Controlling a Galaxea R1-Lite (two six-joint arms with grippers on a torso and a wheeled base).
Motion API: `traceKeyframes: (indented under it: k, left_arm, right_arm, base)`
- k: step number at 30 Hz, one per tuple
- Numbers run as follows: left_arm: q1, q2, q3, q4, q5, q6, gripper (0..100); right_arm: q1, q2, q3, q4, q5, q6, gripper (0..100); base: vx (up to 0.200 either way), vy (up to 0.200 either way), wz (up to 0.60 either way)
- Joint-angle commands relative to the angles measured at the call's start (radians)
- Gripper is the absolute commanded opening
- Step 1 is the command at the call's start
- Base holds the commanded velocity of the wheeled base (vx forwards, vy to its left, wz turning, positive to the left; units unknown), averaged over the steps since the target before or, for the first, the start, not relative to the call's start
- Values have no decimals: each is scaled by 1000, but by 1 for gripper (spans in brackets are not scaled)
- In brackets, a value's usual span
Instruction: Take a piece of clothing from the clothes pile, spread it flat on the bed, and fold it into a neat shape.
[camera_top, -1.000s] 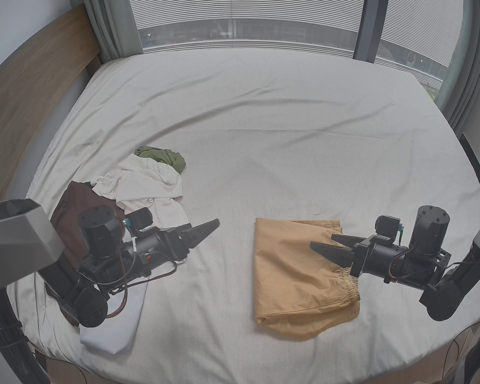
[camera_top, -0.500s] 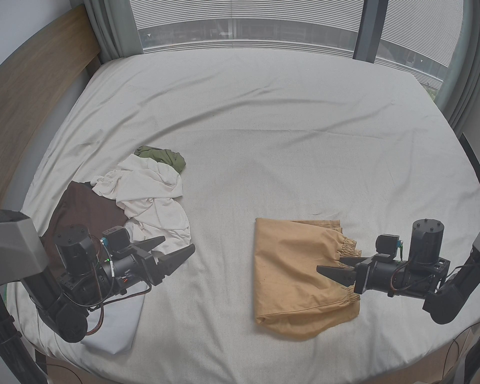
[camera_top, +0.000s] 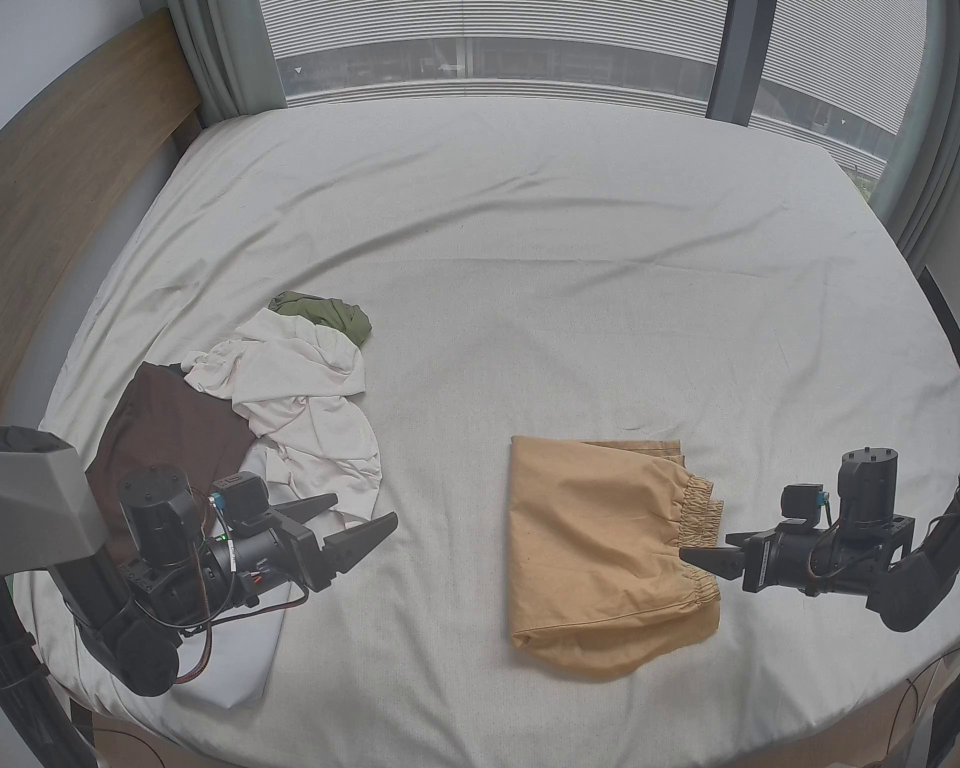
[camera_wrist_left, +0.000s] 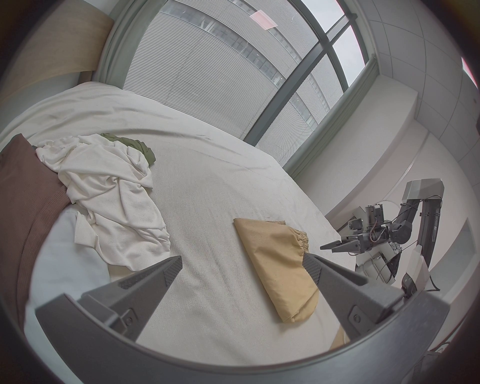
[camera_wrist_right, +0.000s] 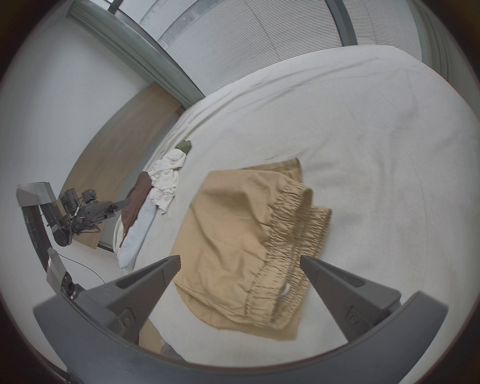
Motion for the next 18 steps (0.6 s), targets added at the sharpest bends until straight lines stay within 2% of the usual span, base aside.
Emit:
traceKeyframes:
  k: [1,4,18]
  left_arm:
    - [-10,15,6,0,1,-1,100]
    - [-33,25,8,-11,7,-3,100]
    - [-33,23,6,-20,4,-4,100]
  right_arm:
    - [-19,5,-3,32,1,-7,100]
    - [-19,28,-6,83,-1,-8,100]
    - [-35,163,-28,76,1,-8,100]
  base:
    - [0,0,0]
    - [0,0,0]
    - [0,0,0]
